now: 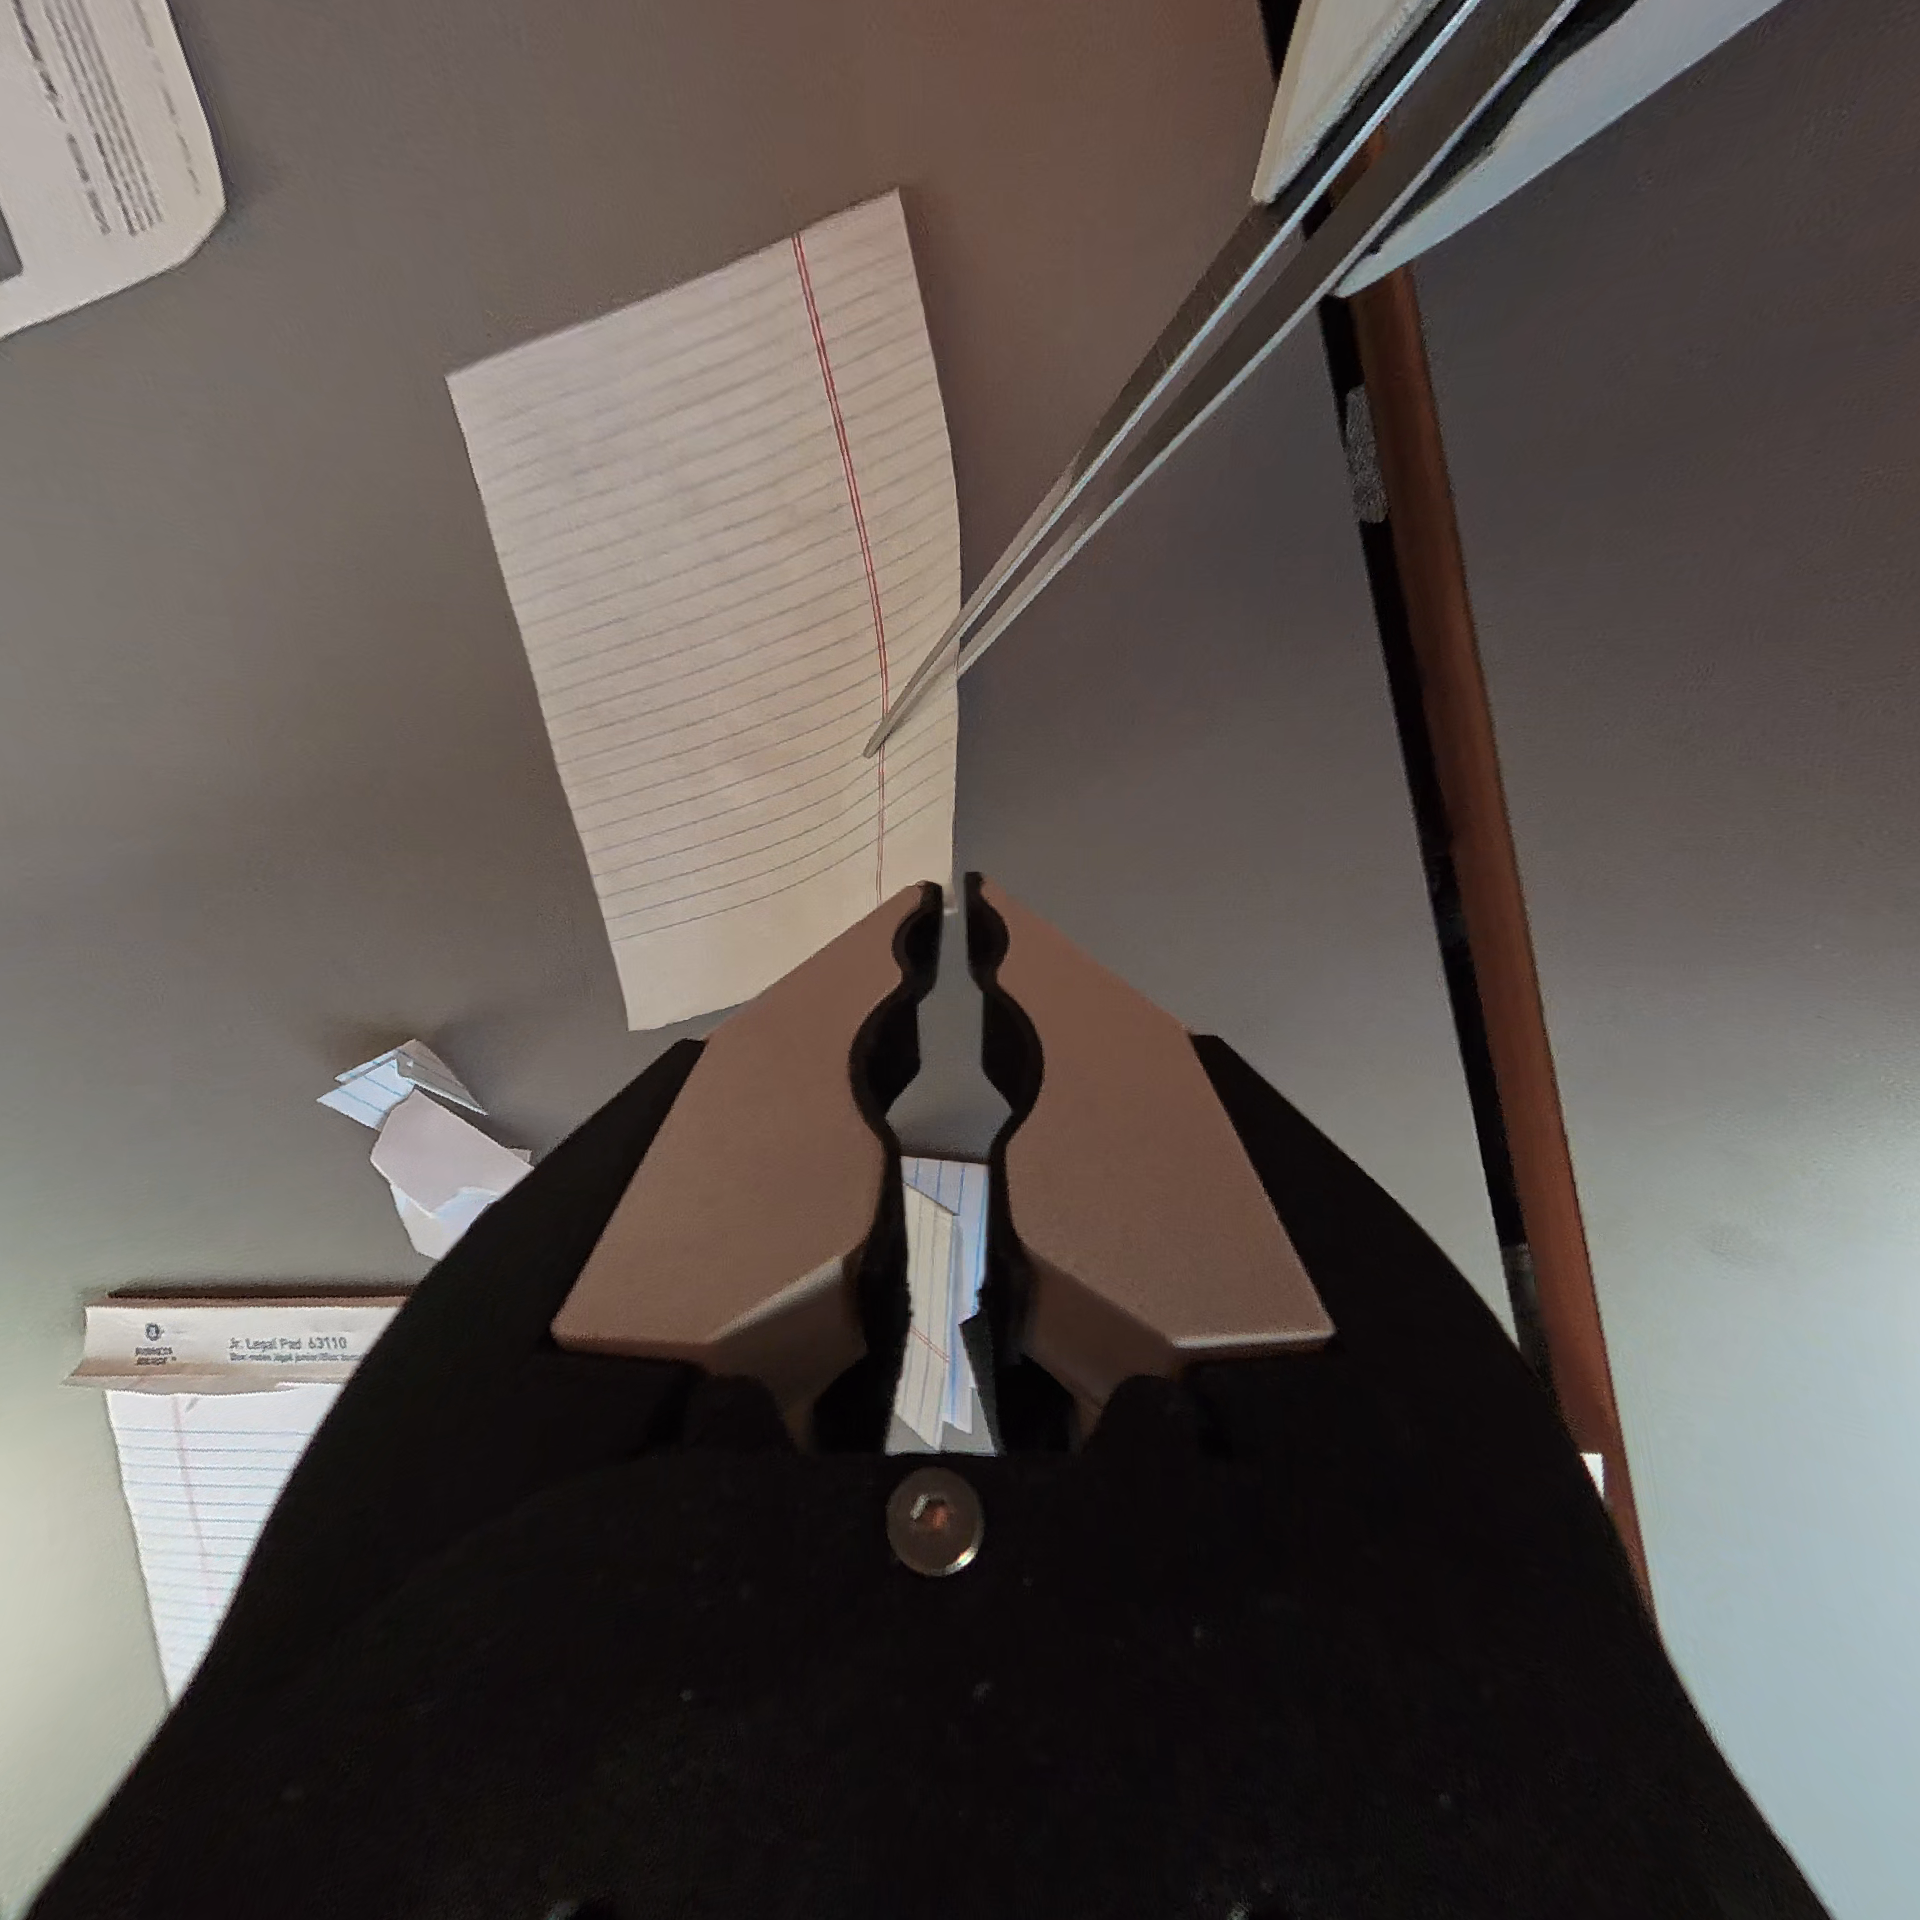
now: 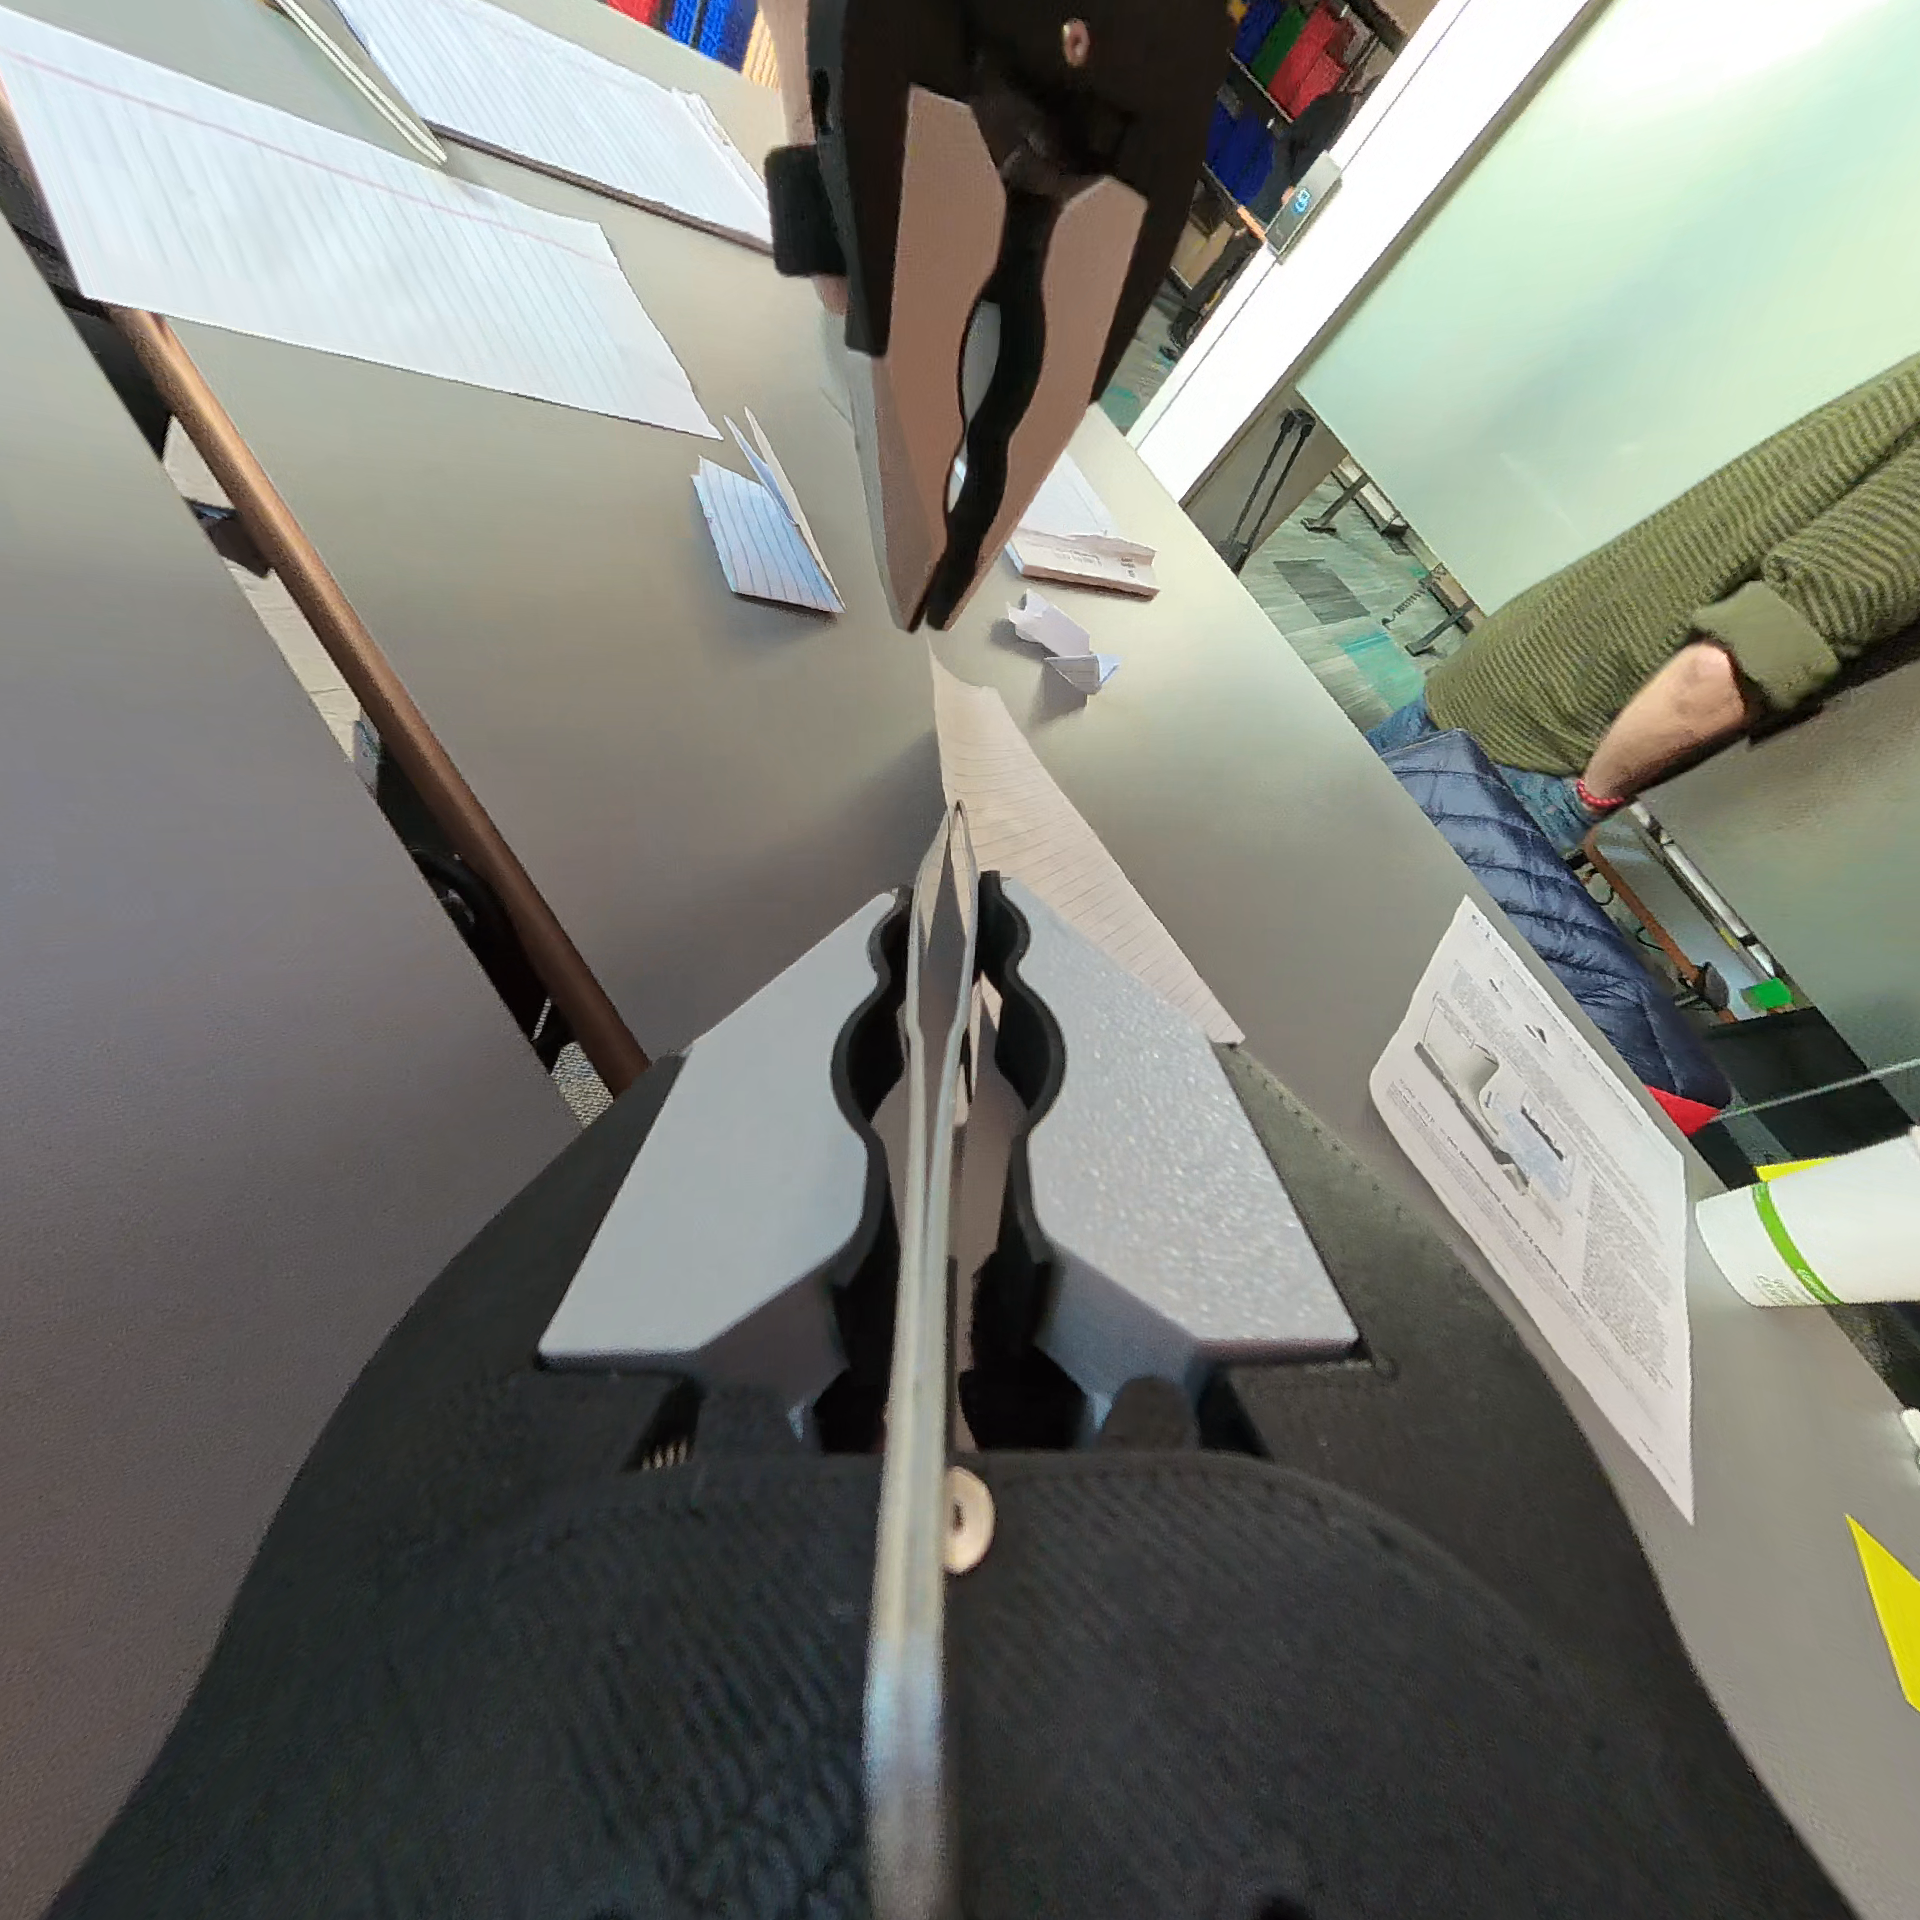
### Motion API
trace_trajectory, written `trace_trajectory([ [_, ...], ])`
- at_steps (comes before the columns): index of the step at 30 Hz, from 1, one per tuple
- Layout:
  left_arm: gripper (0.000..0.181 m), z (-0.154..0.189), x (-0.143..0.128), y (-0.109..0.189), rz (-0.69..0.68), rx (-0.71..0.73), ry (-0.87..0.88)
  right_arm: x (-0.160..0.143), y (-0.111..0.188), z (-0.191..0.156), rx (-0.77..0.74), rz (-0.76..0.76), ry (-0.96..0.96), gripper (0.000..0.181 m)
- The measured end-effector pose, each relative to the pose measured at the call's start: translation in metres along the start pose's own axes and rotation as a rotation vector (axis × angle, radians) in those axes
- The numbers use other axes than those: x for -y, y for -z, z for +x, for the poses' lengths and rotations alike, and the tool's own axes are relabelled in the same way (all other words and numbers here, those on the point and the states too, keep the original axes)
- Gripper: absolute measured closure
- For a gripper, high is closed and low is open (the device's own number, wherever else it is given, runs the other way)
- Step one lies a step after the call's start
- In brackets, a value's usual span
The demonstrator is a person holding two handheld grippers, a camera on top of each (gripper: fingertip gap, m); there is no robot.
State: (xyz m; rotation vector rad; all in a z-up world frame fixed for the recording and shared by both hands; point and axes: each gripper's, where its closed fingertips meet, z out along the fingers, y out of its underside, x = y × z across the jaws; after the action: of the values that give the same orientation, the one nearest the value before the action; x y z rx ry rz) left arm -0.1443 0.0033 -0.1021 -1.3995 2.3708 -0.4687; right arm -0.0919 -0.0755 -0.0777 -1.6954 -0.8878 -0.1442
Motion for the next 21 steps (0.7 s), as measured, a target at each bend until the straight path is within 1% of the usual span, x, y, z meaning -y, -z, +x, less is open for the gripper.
trace_trajectory([
  [1,0.168,0.005,0.001,0.007,0.037,0.006,0.027,0.000,0.006,-0.001,0.018,0.006,-0.018,0.171],
  [3,0.142,0.016,0.000,0.022,0.124,0.015,0.091,0.001,0.023,-0.007,0.107,0.059,-0.079,0.171],
  [4,0.136,0.024,0.000,0.028,0.174,0.025,0.106,0.003,0.033,-0.006,0.138,0.107,-0.115,0.171],
  [6,0.132,0.036,-0.002,0.032,0.250,0.076,0.088,-0.004,0.051,0.000,0.186,0.155,-0.202,0.171],
  [8,0.131,0.042,-0.005,0.023,0.253,0.155,0.040,-0.011,0.064,0.005,0.254,0.209,-0.256,0.172],
  [10,0.130,0.046,-0.001,0.010,0.248,0.193,0.005,-0.019,0.071,0.008,0.306,0.217,-0.293,0.171],
  [11,0.131,0.049,0.003,0.004,0.250,0.197,-0.010,-0.022,0.073,0.009,0.319,0.219,-0.293,0.171],
  [13,0.140,0.051,0.011,-0.009,0.234,0.210,-0.058,-0.020,0.077,0.007,0.378,0.235,-0.300,0.171],
  [14,0.149,0.053,0.013,-0.015,0.220,0.206,-0.080,-0.020,0.078,0.006,0.405,0.240,-0.307,0.171],
  [16,0.181,0.057,0.016,-0.025,0.198,0.169,-0.088,-0.025,0.081,0.006,0.448,0.243,-0.329,0.171],
  [17,0.181,0.058,0.018,-0.028,0.185,0.145,-0.062,-0.030,0.081,0.008,0.460,0.241,-0.351,0.171],
  [19,0.181,0.066,0.021,-0.033,0.144,0.047,0.014,-0.039,0.084,0.010,0.496,0.235,-0.423,0.167],
  [21,0.181,0.067,0.024,-0.033,0.132,0.015,0.079,-0.044,0.091,0.011,0.531,0.229,-0.478,0.163],
])
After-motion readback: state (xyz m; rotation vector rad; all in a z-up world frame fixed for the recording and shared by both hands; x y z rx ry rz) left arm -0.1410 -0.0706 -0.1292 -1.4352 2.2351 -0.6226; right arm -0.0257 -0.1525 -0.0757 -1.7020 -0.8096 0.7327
